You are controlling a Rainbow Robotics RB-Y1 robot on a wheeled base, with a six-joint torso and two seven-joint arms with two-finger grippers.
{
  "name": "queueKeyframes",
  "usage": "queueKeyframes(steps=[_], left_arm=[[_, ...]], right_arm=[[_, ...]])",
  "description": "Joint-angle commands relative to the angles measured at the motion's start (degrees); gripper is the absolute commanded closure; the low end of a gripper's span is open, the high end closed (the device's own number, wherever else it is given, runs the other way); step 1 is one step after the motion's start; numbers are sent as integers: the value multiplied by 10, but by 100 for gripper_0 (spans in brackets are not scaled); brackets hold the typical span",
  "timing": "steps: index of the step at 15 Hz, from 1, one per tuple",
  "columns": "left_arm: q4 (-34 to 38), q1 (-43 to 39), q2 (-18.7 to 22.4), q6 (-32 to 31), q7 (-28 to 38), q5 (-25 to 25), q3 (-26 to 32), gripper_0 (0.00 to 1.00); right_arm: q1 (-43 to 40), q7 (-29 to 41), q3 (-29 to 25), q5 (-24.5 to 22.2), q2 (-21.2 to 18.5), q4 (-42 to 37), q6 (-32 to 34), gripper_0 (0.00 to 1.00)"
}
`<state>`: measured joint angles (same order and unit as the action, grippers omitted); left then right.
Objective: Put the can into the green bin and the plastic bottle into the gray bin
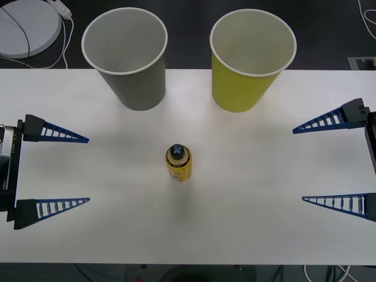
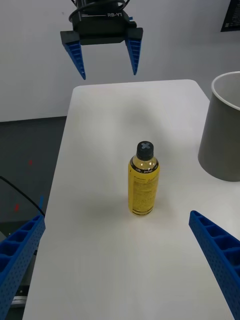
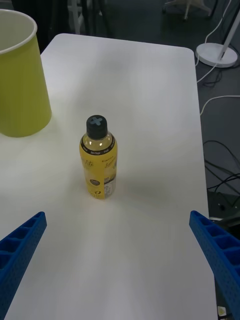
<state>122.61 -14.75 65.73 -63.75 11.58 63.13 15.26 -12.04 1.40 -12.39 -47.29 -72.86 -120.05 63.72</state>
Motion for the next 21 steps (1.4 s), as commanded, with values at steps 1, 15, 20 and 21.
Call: queueKeyframes(steps=[1, 15, 20, 21], left_arm=[[-30, -12, 0, 2, -27, 0, -15, 0], [-123, 8, -55, 119, -184, 14, -175, 0], [-123, 30, -77, 153, -185, 37, -217, 0], [-123, 32, -82, 158, -184, 37, -224, 0]], right_arm=[[0, 0, 0, 0, 0, 0, 0, 0], [0, 0, 0, 0, 0, 0, 0, 0], [0, 0, 0, 0, 0, 0, 0, 0], [0, 0, 0, 0, 0, 0, 0, 0]])
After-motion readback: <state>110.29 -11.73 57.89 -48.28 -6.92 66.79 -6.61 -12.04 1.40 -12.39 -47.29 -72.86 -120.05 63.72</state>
